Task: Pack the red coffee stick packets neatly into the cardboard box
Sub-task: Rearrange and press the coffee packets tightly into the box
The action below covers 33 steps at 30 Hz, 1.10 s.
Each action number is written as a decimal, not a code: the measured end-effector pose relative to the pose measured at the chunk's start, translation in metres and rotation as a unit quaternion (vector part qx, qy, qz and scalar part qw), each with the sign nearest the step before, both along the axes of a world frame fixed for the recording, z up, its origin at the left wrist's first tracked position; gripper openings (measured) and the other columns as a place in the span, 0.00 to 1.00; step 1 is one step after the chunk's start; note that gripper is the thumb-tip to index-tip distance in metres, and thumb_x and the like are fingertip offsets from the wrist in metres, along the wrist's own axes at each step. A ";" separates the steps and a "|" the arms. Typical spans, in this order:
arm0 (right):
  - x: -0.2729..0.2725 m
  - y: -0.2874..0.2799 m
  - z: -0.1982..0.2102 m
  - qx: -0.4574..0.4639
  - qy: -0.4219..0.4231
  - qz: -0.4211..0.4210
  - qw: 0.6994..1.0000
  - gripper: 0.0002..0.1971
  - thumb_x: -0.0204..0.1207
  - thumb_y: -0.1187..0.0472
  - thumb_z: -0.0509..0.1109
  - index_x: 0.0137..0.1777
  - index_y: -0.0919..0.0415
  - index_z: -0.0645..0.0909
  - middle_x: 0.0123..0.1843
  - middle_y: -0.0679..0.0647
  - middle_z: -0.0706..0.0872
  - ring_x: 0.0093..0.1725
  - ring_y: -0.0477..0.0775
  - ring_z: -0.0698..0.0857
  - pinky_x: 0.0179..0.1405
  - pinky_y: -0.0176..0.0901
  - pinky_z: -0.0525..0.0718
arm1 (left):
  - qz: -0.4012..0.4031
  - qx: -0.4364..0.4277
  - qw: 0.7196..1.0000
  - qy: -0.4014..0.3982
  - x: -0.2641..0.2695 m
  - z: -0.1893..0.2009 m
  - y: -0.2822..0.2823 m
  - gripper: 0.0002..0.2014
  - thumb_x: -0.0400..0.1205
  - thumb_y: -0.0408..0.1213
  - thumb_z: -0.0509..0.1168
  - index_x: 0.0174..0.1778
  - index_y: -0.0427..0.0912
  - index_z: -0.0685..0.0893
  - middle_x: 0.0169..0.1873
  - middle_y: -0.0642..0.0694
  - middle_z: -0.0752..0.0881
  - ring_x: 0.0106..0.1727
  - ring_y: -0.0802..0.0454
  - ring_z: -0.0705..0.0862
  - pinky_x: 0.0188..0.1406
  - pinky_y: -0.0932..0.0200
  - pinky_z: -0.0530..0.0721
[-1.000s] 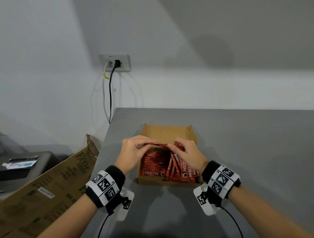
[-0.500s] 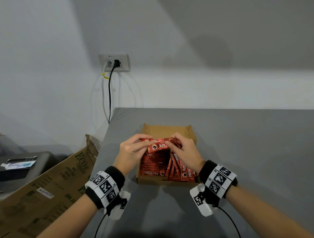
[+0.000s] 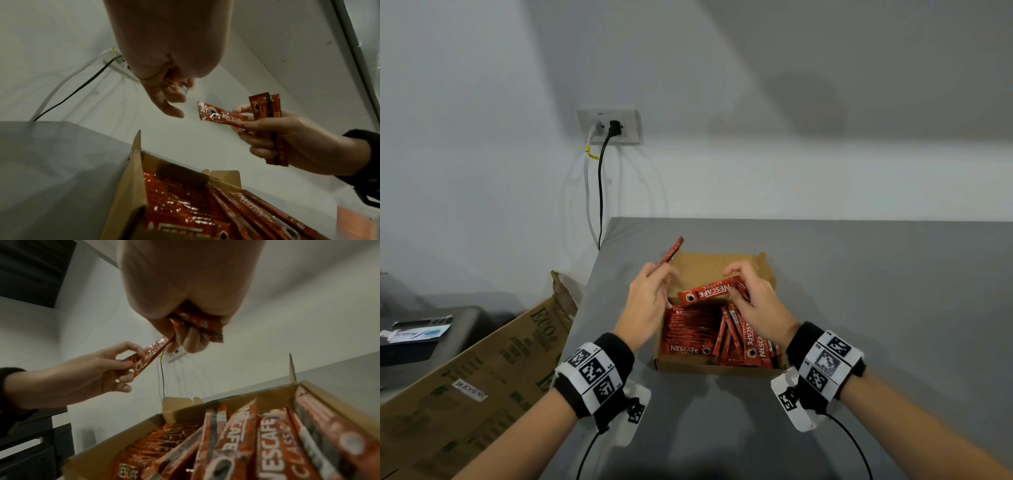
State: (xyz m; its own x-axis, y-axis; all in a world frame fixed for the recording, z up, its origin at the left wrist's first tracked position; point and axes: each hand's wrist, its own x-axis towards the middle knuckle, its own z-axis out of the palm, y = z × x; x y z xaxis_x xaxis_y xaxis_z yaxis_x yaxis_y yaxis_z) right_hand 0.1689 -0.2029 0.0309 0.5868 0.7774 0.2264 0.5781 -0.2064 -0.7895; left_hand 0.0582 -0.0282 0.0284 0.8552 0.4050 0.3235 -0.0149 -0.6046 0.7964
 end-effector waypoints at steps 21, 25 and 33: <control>-0.019 0.025 0.013 0.005 -0.015 -0.024 1.000 0.07 0.78 0.59 0.69 0.47 0.61 0.86 0.38 0.40 0.85 0.39 0.30 0.82 0.41 0.21 0.76 | -0.087 -0.060 0.988 0.115 0.001 -0.001 0.005 0.04 0.78 0.38 0.71 0.47 0.47 0.86 0.43 0.51 0.82 0.36 0.63 0.82 0.42 0.69 0.82; -0.011 0.017 0.013 -0.122 -0.039 0.032 0.991 0.08 0.78 0.57 0.69 0.48 0.61 0.85 0.37 0.39 0.81 0.32 0.35 0.78 0.34 0.25 0.76 | -0.057 -0.213 0.974 0.057 -0.015 0.002 0.032 0.16 0.75 0.49 0.64 0.51 0.43 0.87 0.40 0.52 0.85 0.41 0.52 0.84 0.50 0.56 0.85; -0.031 0.033 0.000 -0.312 -0.195 0.125 0.921 0.10 0.78 0.56 0.68 0.50 0.61 0.86 0.49 0.57 0.85 0.48 0.58 0.85 0.42 0.45 0.79 | -0.149 0.000 0.975 0.166 -0.024 -0.011 0.022 0.04 0.70 0.35 0.78 0.35 0.49 0.91 0.36 0.51 0.87 0.38 0.55 0.84 0.38 0.70 0.80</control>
